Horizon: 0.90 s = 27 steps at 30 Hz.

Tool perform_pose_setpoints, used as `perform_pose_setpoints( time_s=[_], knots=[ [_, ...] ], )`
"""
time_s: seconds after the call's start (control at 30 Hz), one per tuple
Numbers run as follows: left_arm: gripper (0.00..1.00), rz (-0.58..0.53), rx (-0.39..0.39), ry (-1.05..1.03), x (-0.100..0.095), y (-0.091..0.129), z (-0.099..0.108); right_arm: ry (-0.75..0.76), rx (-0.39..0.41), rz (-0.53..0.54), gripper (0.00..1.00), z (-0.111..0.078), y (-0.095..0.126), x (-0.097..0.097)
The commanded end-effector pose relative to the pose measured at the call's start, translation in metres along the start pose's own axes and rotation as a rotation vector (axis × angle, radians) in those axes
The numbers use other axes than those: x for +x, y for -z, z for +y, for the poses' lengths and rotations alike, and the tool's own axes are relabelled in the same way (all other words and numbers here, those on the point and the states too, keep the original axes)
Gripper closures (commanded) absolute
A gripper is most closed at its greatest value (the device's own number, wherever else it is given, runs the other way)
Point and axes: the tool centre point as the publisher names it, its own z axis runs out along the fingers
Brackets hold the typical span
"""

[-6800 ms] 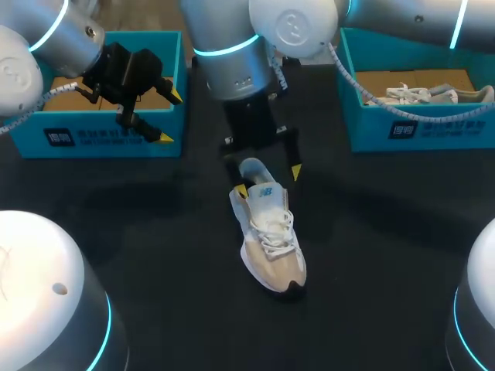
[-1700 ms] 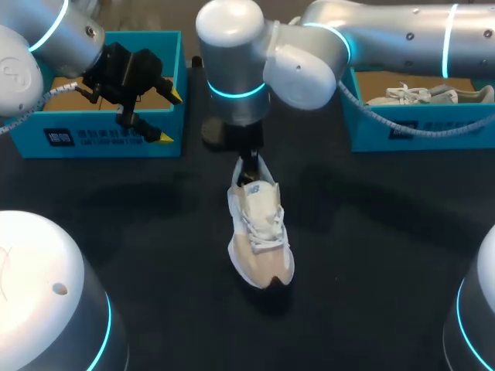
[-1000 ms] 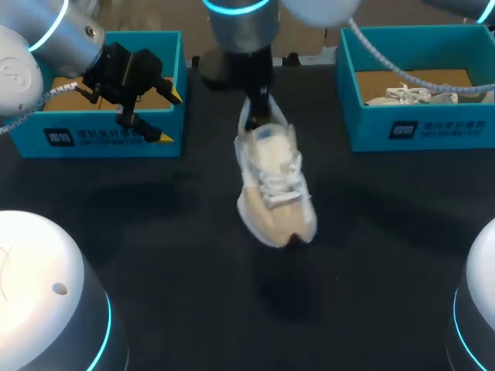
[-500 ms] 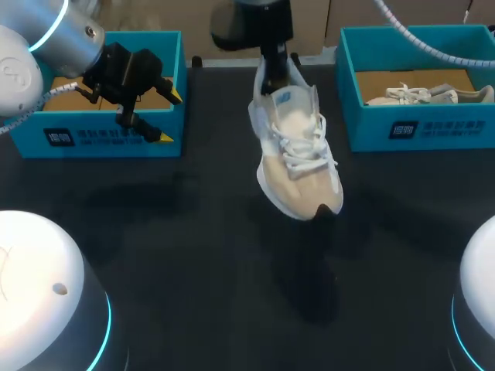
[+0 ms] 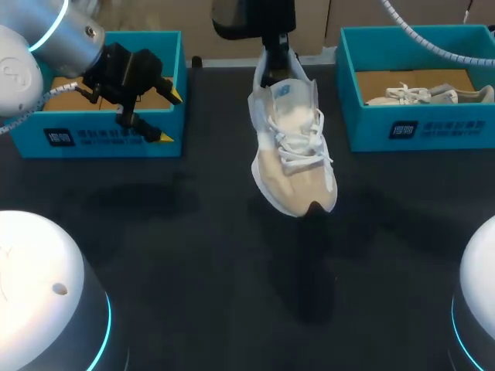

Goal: Take the shoe out of the shoebox, open the shoe tongue, remove and reinsert the insole, then place the shoe into the shoebox

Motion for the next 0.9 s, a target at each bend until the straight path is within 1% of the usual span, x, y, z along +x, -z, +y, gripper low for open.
perform_pose_setpoints(
  time_s=[0.03, 0.23, 0.27, 0.33, 0.37, 0.43, 0.67, 0.73, 0.77, 0.83, 0.9],
  knots=[
    [0.00, 0.000, -0.002, 0.000, 0.000, 0.000, 0.000, 0.001, -0.005, 0.000, 1.00, -0.002, 0.000, 0.000],
    [0.00, 0.000, -0.002, 0.000, 0.000, 0.000, 0.000, 0.001, -0.005, 0.000, 1.00, -0.002, 0.000, 0.000],
    [0.00, 0.000, -0.002, 0.000, 0.000, 0.000, 0.000, -0.015, -0.005, 0.021, 1.00, -0.008, -0.003, -0.004],
    [0.00, 0.000, -0.002, 0.000, 0.000, 0.000, 0.000, -0.049, -0.016, 0.004, 1.00, -0.022, -0.009, -0.011],
    [0.00, 0.000, -0.002, 0.000, 0.000, 0.000, 0.000, -0.048, 0.002, 0.010, 1.00, -0.028, -0.012, -0.016],
    [0.00, 0.000, -0.002, 0.000, 0.000, 0.000, 0.000, -0.046, 0.002, -0.005, 1.00, -0.042, -0.015, -0.026],
    [0.00, 0.000, -0.002, 0.000, 0.000, 0.000, 0.000, -0.003, -0.009, 0.010, 1.00, -0.088, -0.028, -0.055],
    [0.00, 0.000, -0.002, 0.000, 0.000, 0.000, 0.000, 0.008, -0.018, 0.033, 1.00, -0.103, -0.036, -0.063],
    [0.00, 0.000, -0.002, 0.000, 0.000, 0.000, 0.000, 0.024, -0.008, 0.049, 1.00, -0.111, -0.041, -0.068],
    [0.00, 0.000, -0.002, 0.000, 0.000, 0.000, 0.000, 0.025, -0.016, 0.052, 1.00, -0.127, -0.050, -0.078],
    [0.00, 0.000, -0.002, 0.000, 0.000, 0.000, 0.000, 0.034, -0.007, 0.060, 1.00, -0.141, -0.057, -0.087]
  ],
)
